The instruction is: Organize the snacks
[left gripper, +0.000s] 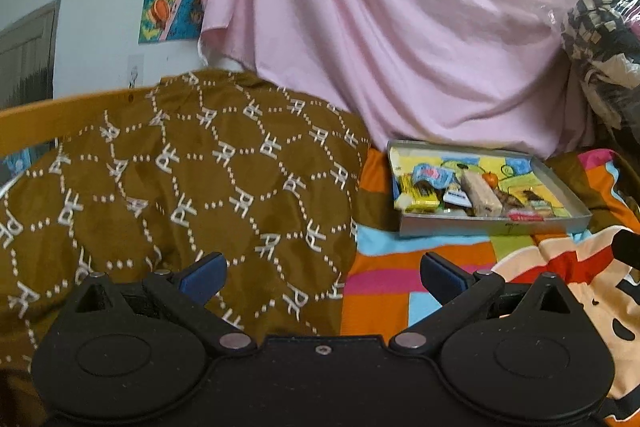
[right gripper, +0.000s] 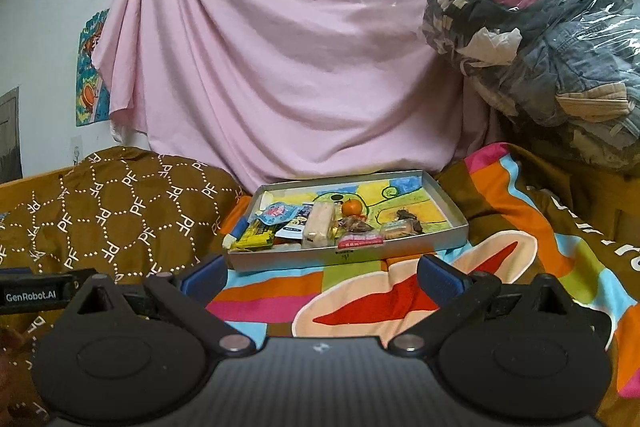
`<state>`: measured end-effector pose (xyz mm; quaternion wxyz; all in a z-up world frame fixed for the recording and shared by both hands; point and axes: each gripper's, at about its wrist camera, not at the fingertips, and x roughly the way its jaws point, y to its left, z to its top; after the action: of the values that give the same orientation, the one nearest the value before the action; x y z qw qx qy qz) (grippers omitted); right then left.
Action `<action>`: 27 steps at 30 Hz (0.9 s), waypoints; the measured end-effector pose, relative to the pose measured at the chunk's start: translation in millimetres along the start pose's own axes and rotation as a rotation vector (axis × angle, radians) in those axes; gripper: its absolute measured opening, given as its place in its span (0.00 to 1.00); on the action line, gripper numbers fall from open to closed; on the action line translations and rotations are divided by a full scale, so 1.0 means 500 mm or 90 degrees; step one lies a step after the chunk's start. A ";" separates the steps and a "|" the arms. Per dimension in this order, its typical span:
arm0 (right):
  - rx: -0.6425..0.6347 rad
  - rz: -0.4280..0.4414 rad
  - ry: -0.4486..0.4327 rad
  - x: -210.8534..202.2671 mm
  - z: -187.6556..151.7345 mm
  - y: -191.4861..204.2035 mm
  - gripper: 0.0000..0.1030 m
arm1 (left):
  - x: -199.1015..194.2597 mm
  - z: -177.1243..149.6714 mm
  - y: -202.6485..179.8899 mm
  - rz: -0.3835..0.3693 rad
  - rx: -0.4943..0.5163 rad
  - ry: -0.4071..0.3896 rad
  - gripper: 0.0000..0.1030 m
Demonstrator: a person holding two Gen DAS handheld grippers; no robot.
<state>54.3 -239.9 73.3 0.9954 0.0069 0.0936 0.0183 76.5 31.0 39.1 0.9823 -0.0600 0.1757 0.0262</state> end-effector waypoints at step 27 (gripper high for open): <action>0.011 -0.029 0.061 0.010 -0.065 -0.003 1.00 | 0.034 -0.059 -0.033 -0.021 0.033 0.075 0.99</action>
<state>53.5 -240.7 40.6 0.9898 0.0122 0.1418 -0.0047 83.3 11.1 7.5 0.9717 -0.0388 0.2330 0.0020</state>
